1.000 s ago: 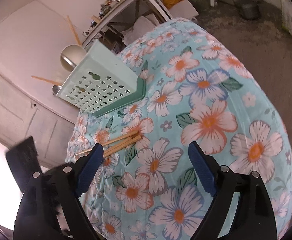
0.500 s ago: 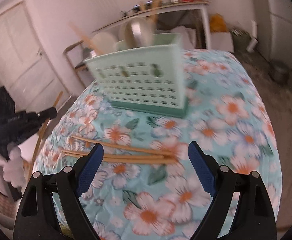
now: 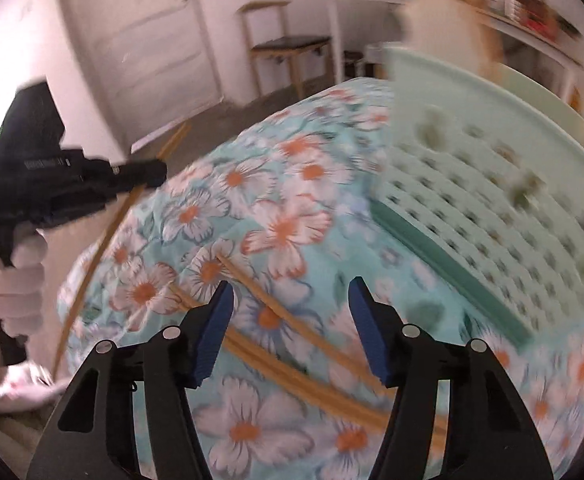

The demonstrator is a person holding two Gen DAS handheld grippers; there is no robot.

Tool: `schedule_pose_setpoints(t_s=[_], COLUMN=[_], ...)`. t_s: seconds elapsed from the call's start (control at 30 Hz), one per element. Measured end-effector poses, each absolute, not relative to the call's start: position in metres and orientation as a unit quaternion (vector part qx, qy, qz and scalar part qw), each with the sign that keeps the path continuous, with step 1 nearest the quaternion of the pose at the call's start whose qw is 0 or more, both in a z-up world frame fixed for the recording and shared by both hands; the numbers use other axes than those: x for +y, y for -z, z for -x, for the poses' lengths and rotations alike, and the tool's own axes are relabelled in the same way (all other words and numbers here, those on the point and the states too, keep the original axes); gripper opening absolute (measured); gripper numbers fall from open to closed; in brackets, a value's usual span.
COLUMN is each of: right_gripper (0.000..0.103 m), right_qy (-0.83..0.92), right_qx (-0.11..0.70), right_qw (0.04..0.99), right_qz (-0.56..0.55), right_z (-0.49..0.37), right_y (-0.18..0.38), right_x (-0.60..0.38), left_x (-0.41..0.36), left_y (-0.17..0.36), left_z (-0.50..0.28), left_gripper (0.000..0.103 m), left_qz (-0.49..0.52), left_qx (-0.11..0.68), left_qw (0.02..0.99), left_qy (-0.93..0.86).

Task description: Organize utensils

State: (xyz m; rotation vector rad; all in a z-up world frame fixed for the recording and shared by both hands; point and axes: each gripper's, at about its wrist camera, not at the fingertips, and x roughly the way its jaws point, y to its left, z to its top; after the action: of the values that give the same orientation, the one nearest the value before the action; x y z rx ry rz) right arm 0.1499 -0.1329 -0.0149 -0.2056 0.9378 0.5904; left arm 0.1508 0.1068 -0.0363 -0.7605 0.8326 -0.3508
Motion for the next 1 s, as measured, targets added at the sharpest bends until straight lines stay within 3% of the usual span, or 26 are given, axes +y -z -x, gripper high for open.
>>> schedule_pose_setpoints(t_s=[0.17,0.3,0.43,0.5,0.7,1.0], right_gripper=[0.058,0.042,0.035,0.019,0.013,0.008], right_qy=[-0.308,-0.326,-0.330,-0.329,-0.303,-0.252], right_qx=[0.456,0.475,0.477,0.474,0.453,0.367], right_qw=[0.820,0.797,0.794,0.797,0.823,0.894], right_qz=[0.156,0.182,0.184,0.178,0.160,0.056], right_z=[-0.157,-0.161,-0.163,-0.165,-0.169,-0.164], right_y=[0.026,0.040,0.046,0.045,0.025,-0.057], right_x=[-0.103,-0.089,-0.084,-0.085,-0.099,-0.165], left_x=[0.116,0.120,0.121,0.122,0.123,0.119], left_y=[0.040,0.042,0.042,0.040,0.033,0.004], left_z=[-0.151,-0.150,-0.150,-0.150,-0.147,-0.134], left_gripper=[0.005,0.005,0.005,0.005,0.005,0.005], left_qz=[0.359,0.360,0.360,0.362,0.364,0.376], left_qx=[0.388,0.384,0.378,0.373,0.356,0.289], left_qw=[0.835,0.836,0.839,0.840,0.846,0.859], left_qy=[0.154,0.153,0.155,0.157,0.161,0.191])
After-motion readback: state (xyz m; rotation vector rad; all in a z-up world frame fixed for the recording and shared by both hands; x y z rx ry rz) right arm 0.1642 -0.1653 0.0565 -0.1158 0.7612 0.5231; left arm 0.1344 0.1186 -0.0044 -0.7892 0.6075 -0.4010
